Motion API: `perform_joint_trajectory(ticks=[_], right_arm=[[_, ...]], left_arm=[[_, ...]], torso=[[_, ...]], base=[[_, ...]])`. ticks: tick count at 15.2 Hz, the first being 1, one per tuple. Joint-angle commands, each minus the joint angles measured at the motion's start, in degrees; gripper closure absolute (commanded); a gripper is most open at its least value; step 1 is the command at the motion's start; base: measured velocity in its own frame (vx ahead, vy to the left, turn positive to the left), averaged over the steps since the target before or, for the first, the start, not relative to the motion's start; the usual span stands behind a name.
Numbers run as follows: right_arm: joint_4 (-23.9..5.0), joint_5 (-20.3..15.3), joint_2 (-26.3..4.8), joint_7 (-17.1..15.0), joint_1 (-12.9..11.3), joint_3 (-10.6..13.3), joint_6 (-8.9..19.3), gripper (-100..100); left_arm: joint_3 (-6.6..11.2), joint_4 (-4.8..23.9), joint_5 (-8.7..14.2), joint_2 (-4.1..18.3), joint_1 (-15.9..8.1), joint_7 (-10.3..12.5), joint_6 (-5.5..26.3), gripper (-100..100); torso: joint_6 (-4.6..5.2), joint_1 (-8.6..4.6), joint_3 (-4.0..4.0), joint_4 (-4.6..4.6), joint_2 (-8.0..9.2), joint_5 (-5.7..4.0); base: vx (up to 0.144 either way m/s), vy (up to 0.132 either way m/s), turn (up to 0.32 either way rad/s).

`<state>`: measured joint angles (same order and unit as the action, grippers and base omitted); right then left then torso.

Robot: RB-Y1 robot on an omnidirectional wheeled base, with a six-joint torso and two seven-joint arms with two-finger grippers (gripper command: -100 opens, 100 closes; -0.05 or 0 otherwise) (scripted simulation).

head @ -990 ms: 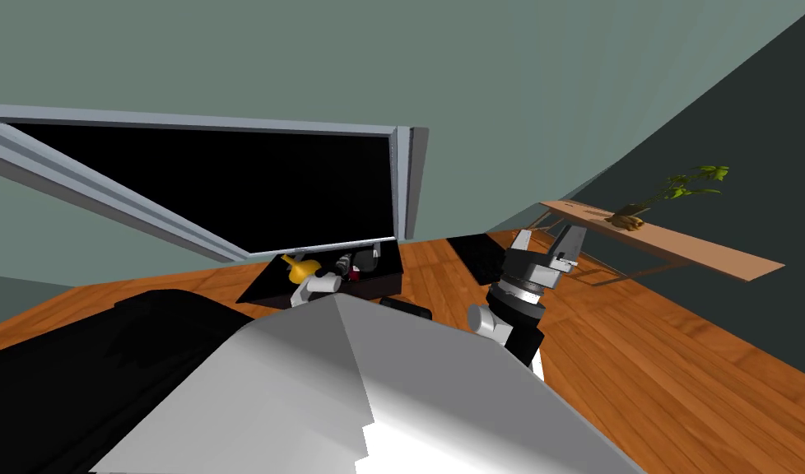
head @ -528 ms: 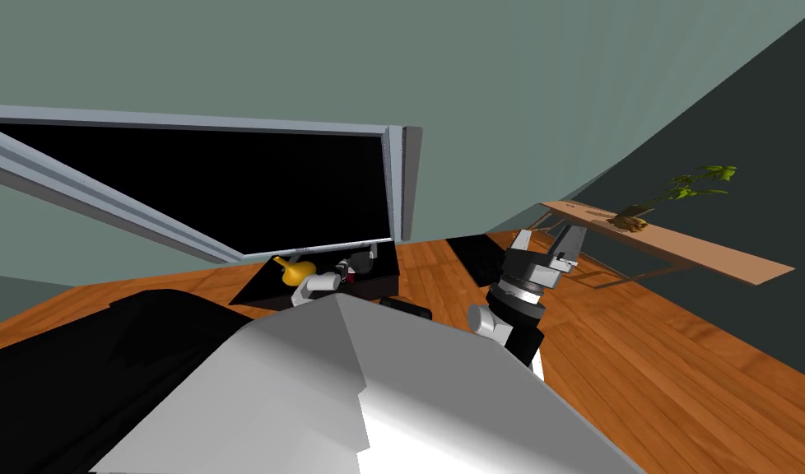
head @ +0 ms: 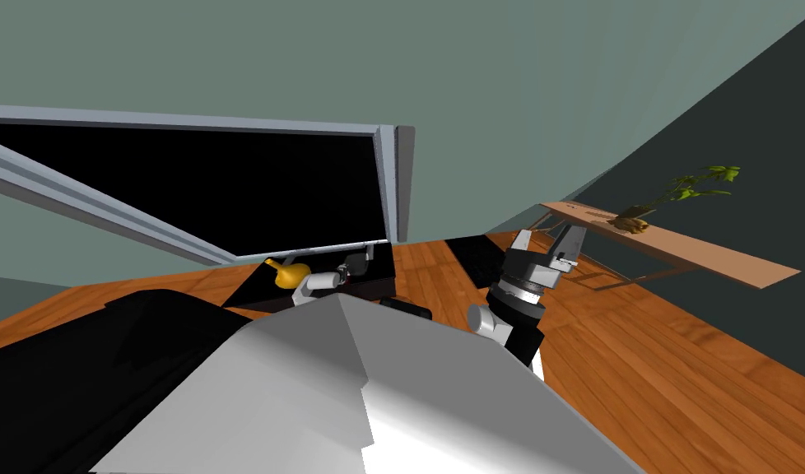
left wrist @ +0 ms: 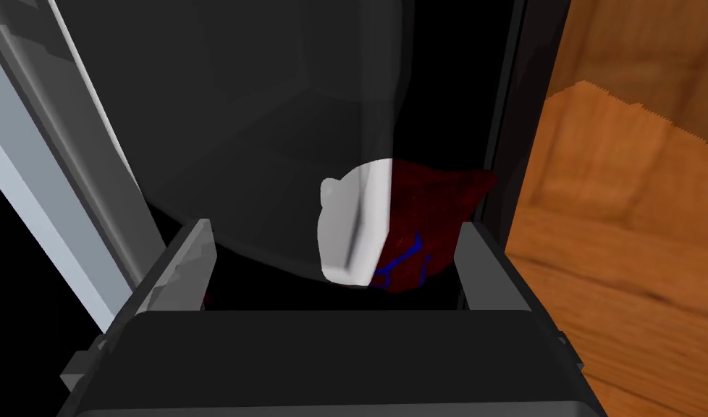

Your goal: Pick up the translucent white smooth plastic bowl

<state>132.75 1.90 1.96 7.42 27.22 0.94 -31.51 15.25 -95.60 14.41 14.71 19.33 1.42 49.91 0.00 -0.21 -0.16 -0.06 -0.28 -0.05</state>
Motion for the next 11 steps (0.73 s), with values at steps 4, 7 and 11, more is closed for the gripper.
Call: perform_joint_trajectory(ticks=[4,7,11], right_arm=[[0.0,0.0,0.0,0.0,0.0,0.0,0.0,0],[0.0,0.0,0.0,0.0,0.0,0.0,0.0,0],[0.0,0.0,0.0,0.0,0.0,0.0,0.0,0]], left_arm=[[1.27,1.5,1.2,-0.1,-1.2,1.1,5.0,-100],[0.98,3.1,0.9,-0.4,-1.7,1.1,3.7,-100],[0.54,6.0,0.4,-0.8,-2.6,1.0,1.4,-100]], torso=[[-0.01,0.08,0.08,0.03,0.14,0.02],[-0.01,0.10,0.11,0.04,0.19,0.02],[0.00,0.26,0.15,0.06,0.27,0.06]], base=[[0.022,-0.036,0.046],[0.010,-0.022,0.013],[-0.003,0.004,-0.013]])
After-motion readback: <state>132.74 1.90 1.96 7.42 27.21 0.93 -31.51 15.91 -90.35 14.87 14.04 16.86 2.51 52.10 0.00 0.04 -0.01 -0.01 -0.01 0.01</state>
